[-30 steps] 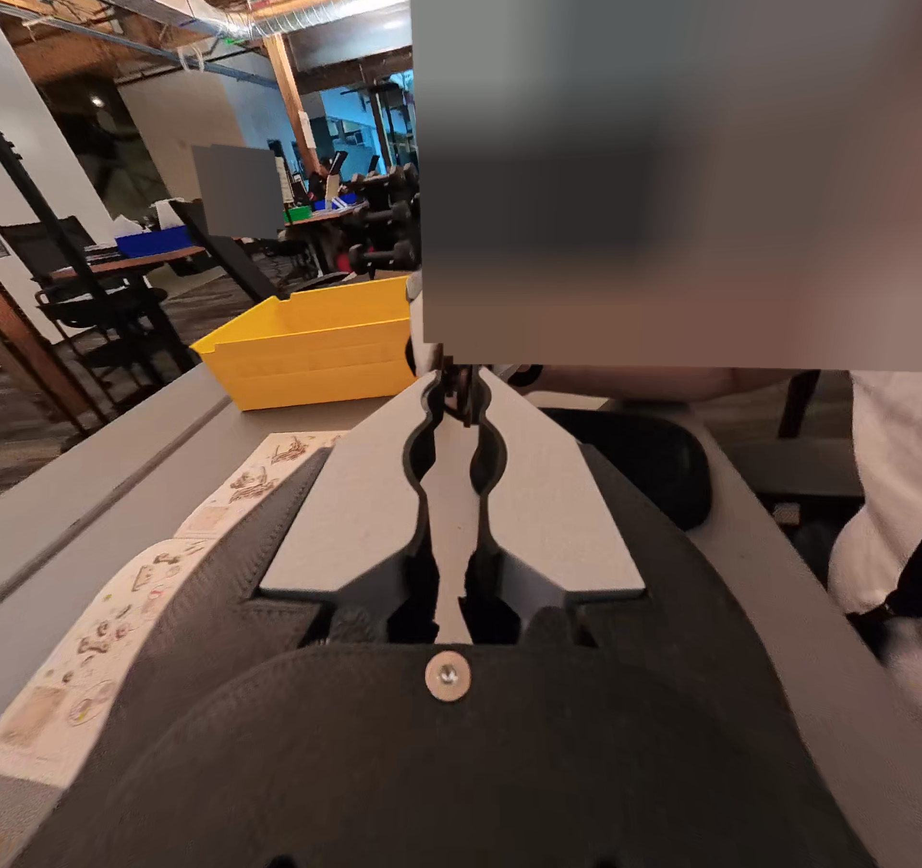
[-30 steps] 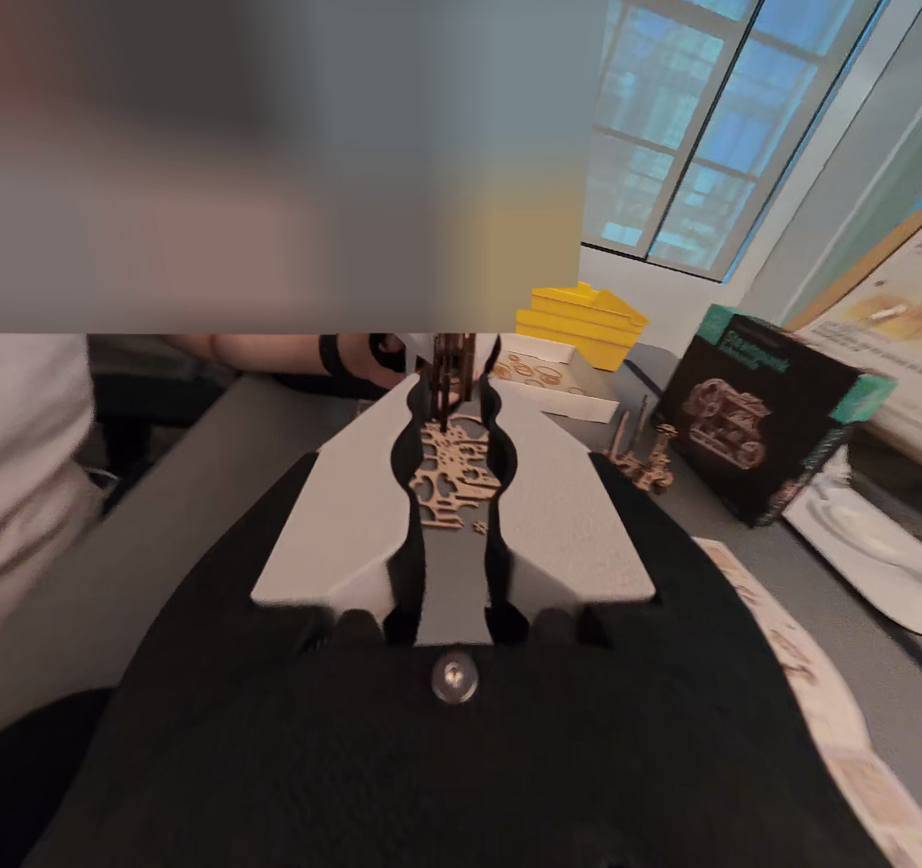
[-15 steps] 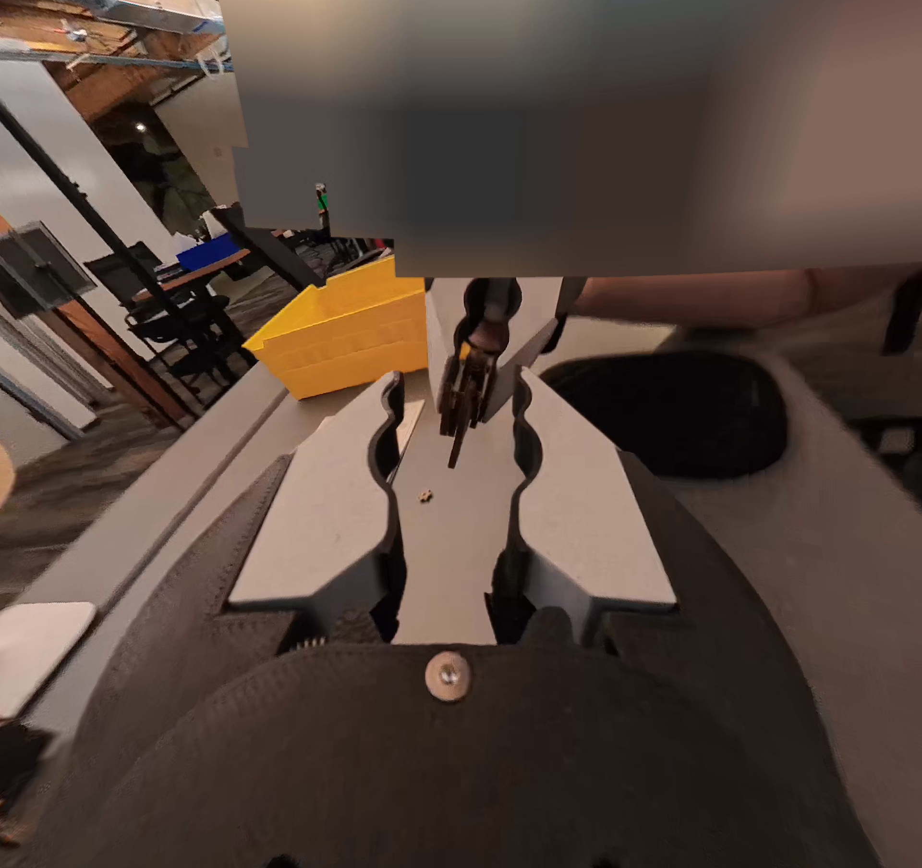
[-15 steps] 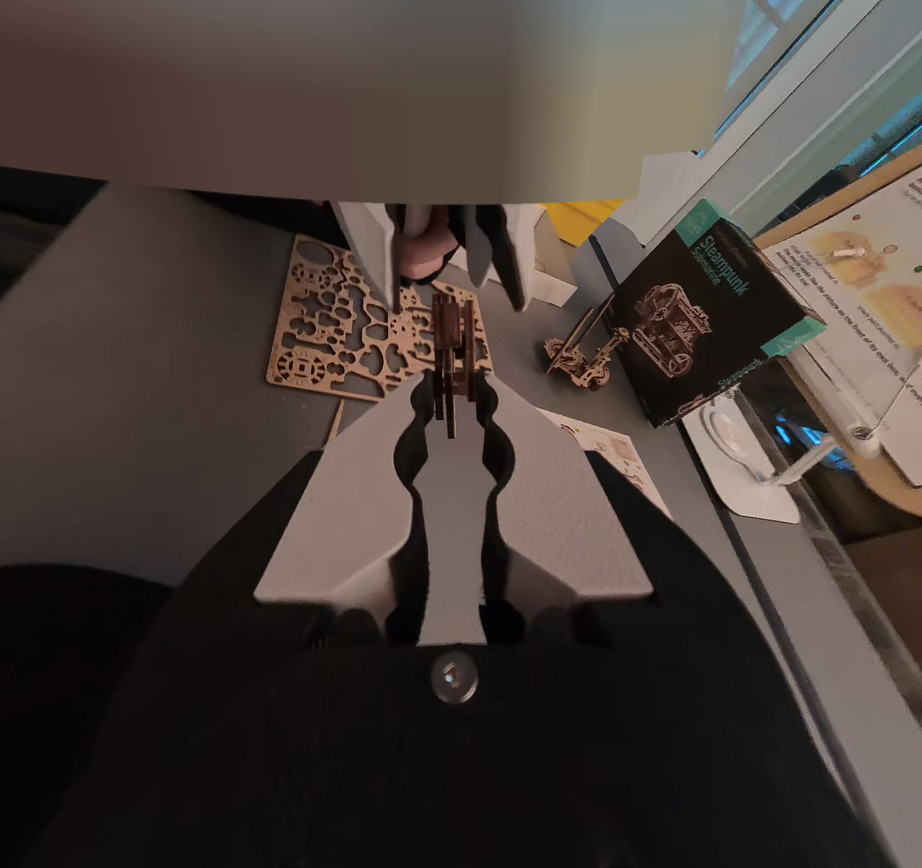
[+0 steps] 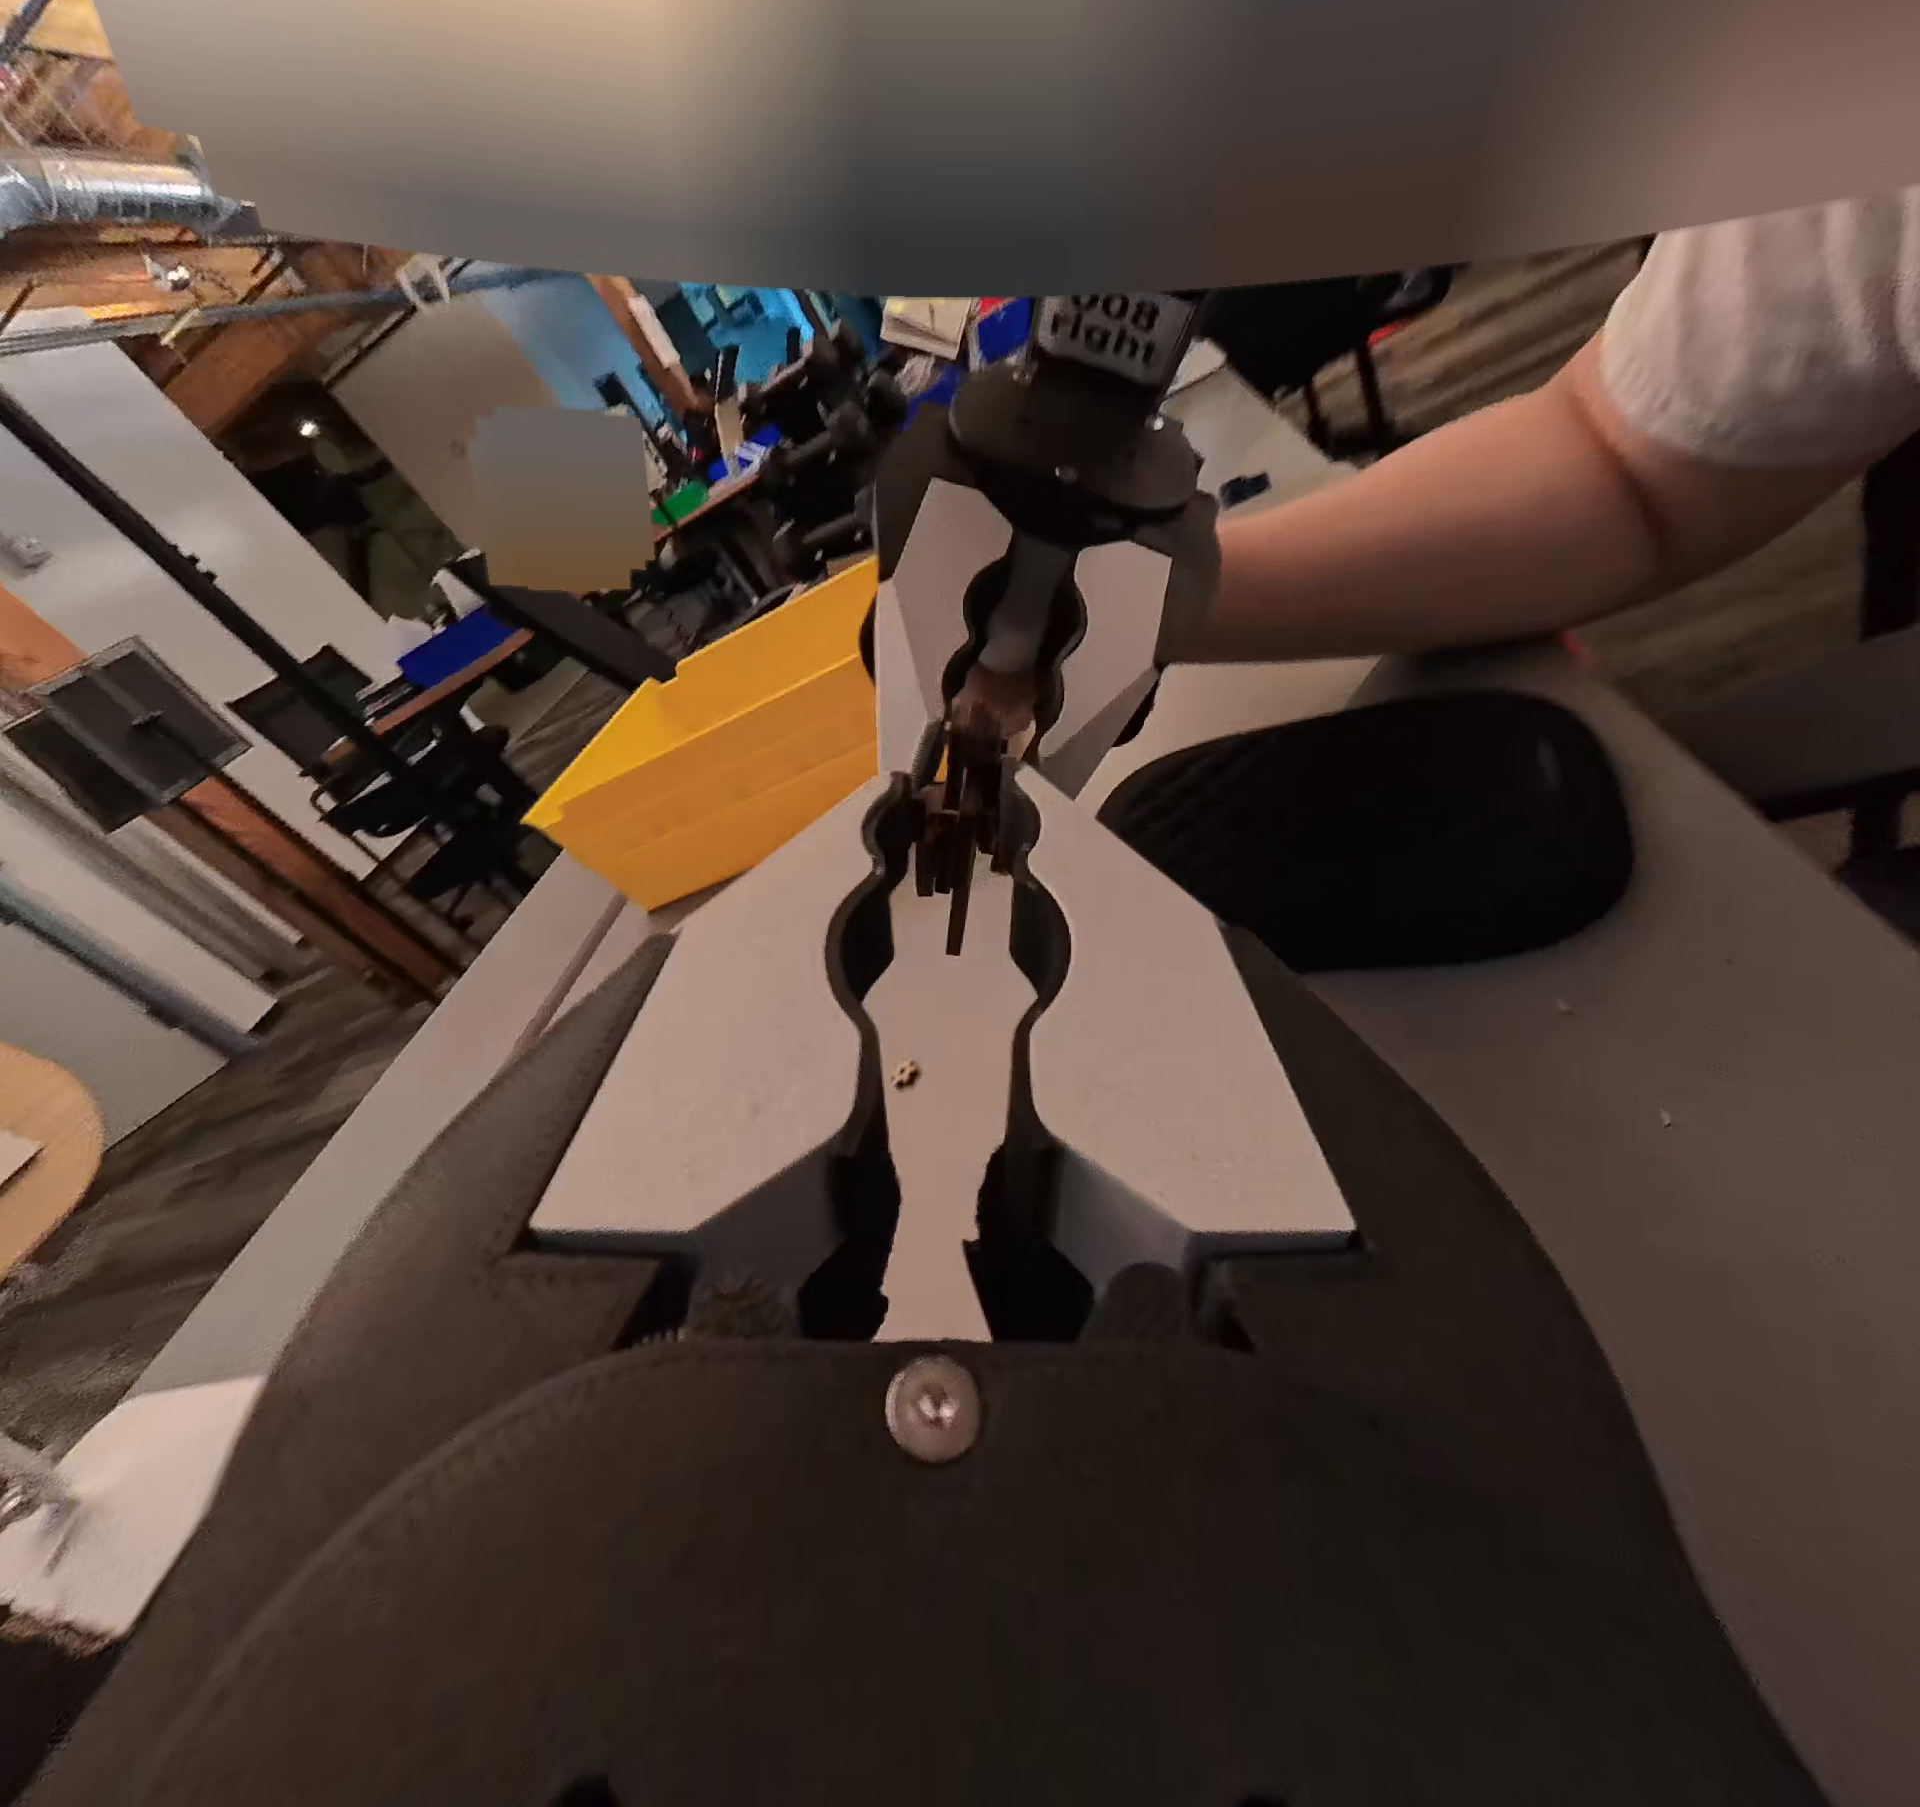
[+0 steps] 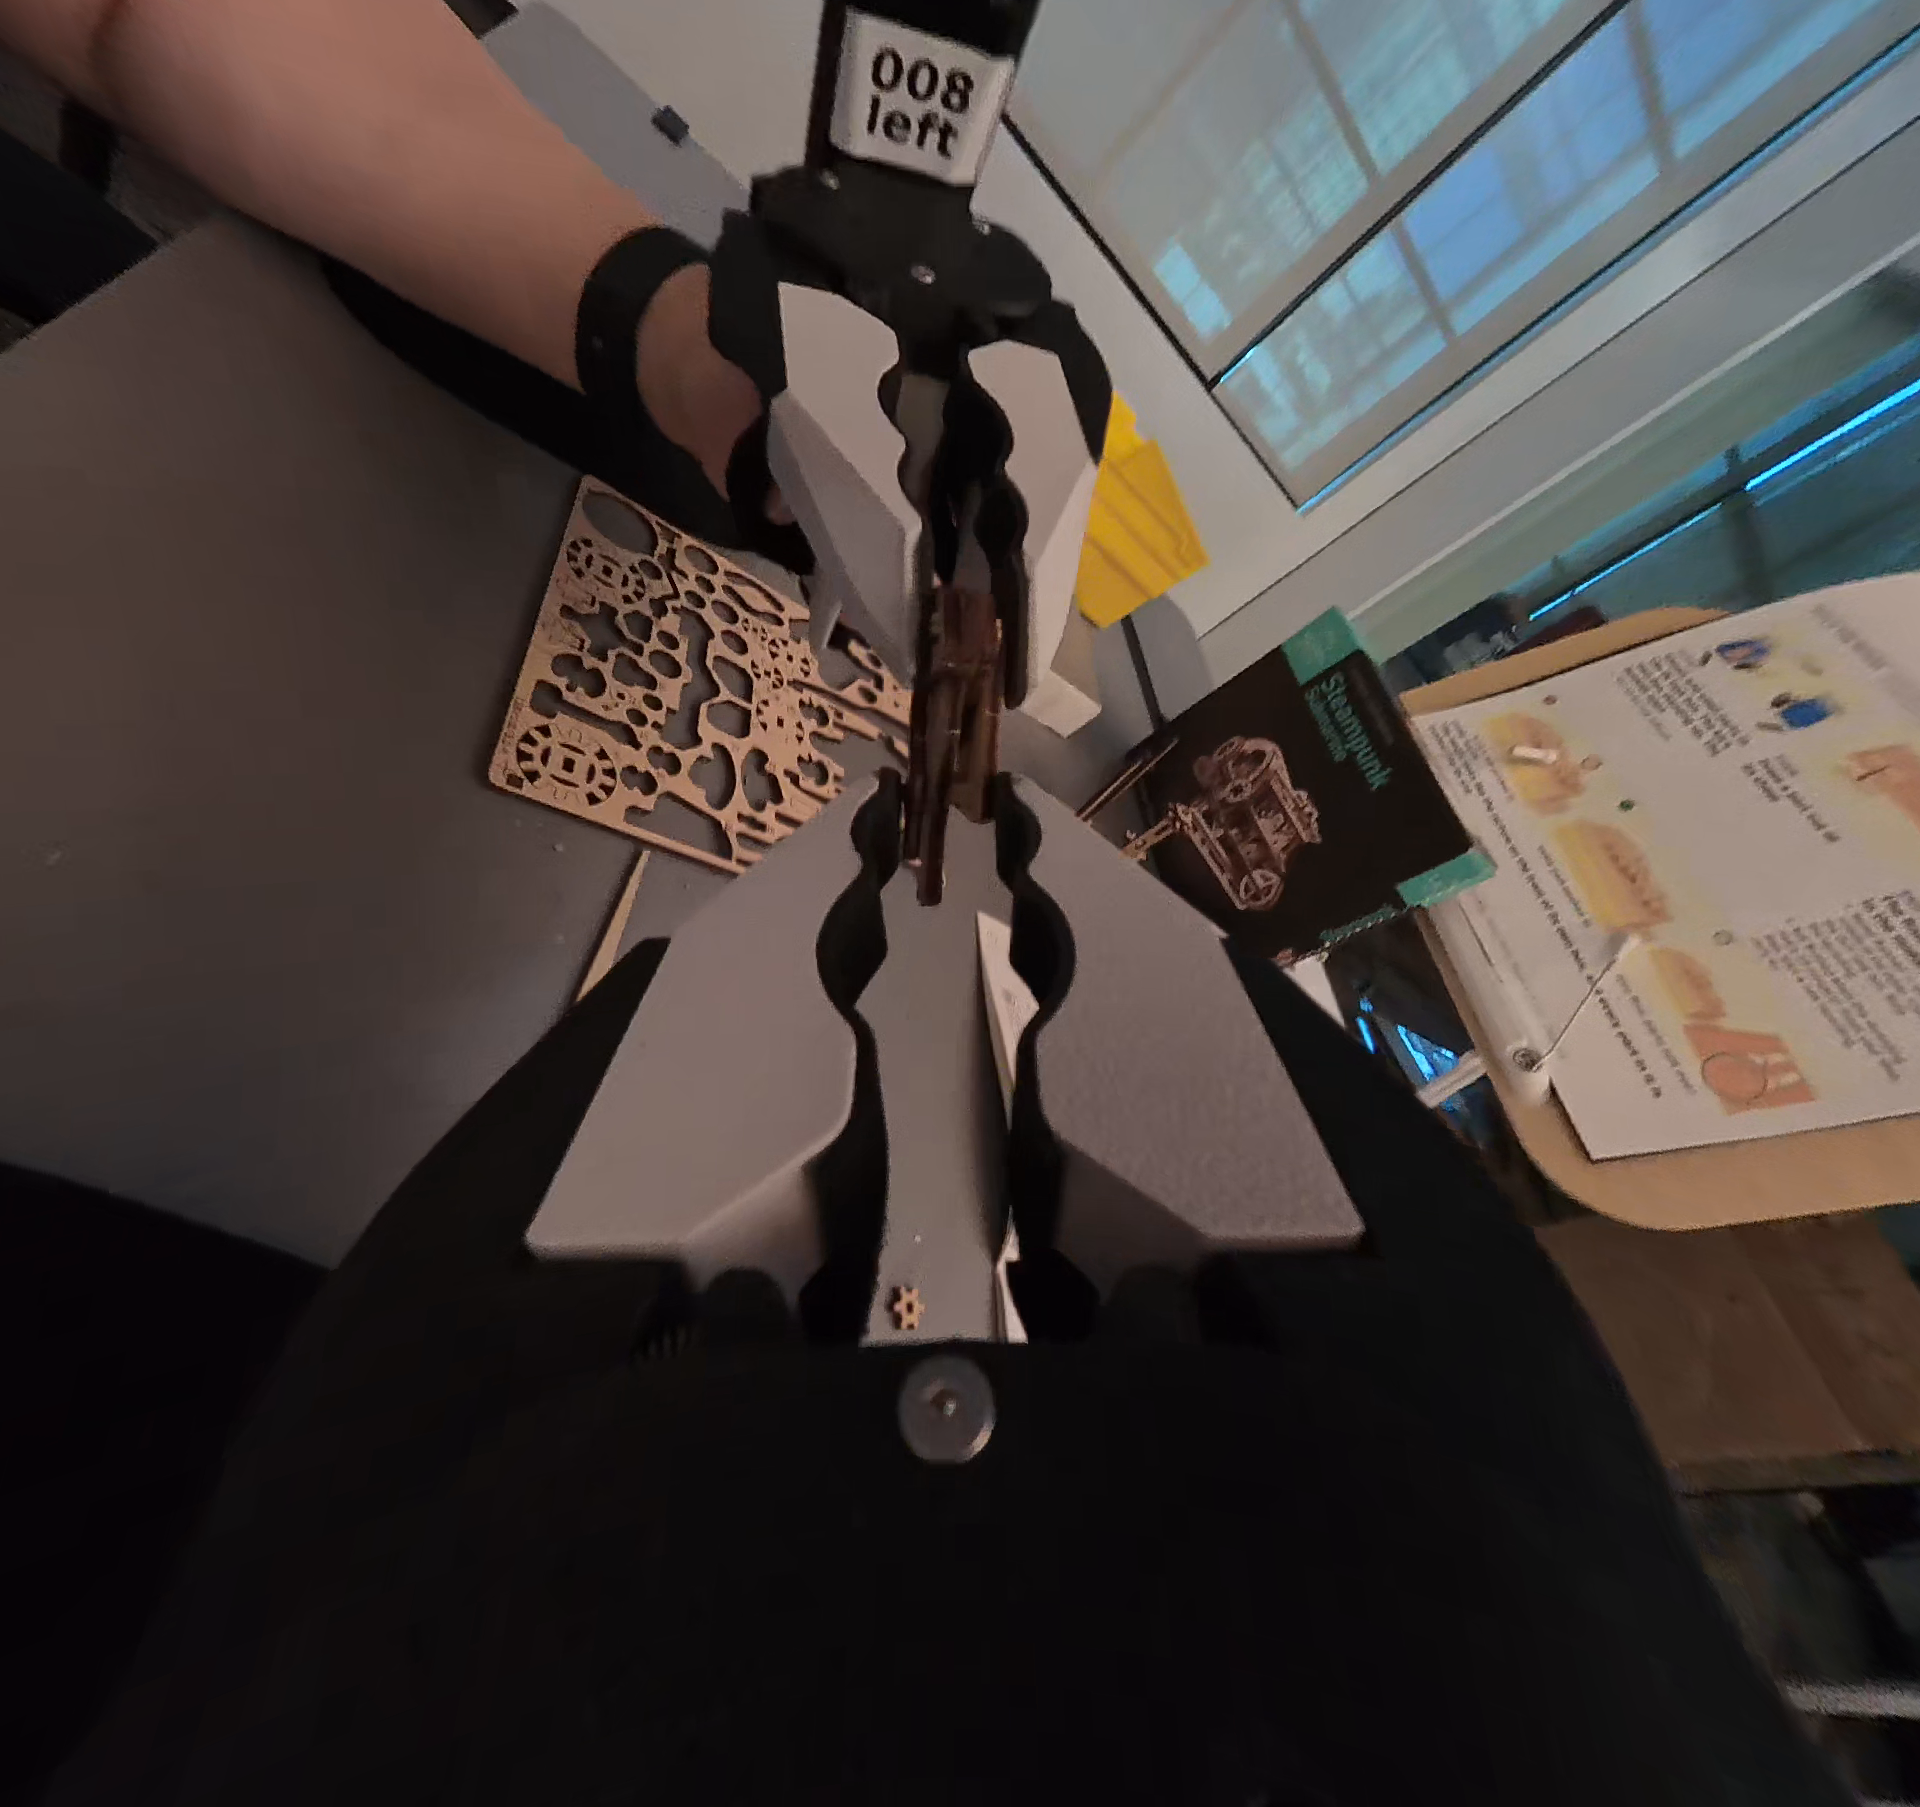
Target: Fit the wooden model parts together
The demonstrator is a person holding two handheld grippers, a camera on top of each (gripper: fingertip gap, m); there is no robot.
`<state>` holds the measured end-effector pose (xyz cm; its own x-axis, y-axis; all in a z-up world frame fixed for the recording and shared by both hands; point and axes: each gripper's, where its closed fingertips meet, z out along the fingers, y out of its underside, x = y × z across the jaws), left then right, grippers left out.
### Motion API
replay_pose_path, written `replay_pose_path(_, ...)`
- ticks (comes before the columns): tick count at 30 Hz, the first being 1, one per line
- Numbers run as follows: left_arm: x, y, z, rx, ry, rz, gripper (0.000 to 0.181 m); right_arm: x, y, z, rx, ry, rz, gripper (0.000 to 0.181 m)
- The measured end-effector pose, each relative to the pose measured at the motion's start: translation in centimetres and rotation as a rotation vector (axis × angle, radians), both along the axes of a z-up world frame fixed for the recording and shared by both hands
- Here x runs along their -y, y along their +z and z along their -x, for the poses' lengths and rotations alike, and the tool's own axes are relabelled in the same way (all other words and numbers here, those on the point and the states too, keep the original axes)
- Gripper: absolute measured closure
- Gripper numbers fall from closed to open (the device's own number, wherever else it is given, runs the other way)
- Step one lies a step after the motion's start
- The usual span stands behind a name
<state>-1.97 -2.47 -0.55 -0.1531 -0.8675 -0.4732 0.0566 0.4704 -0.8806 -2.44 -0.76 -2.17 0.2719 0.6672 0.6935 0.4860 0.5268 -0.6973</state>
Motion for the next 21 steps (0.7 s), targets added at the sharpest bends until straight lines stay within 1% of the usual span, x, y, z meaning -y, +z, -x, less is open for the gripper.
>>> replay_pose_path(3, 0.46, 0.35, 0.28, 0.036, -0.050, 0.001, 0.167, 0.53, 0.43, 0.15, -0.015, 0.023, -0.001, 0.166)
replay_pose_path(7, 0.36, -0.06, 0.32, 0.023, -0.025, -0.063, 0.166, 0.44, 0.14, 0.11, 0.011, 0.004, 0.000, 0.166)
replay_pose_path(11, 0.29, 0.18, 0.43, 0.012, -0.018, -0.047, 0.166, 0.46, 0.40, 0.19, 0.008, -0.010, 0.002, 0.166)
replay_pose_path(16, 0.47, 0.14, 0.69, -0.001, -0.057, -0.025, 0.166, 0.72, 0.38, 0.46, 0.011, -0.004, 0.013, 0.166)
replay_pose_path(21, 0.08, 0.12, 0.72, -0.050, -0.081, 0.080, 0.167, 0.46, 0.23, 0.53, -0.070, 0.008, 0.196, 0.168)
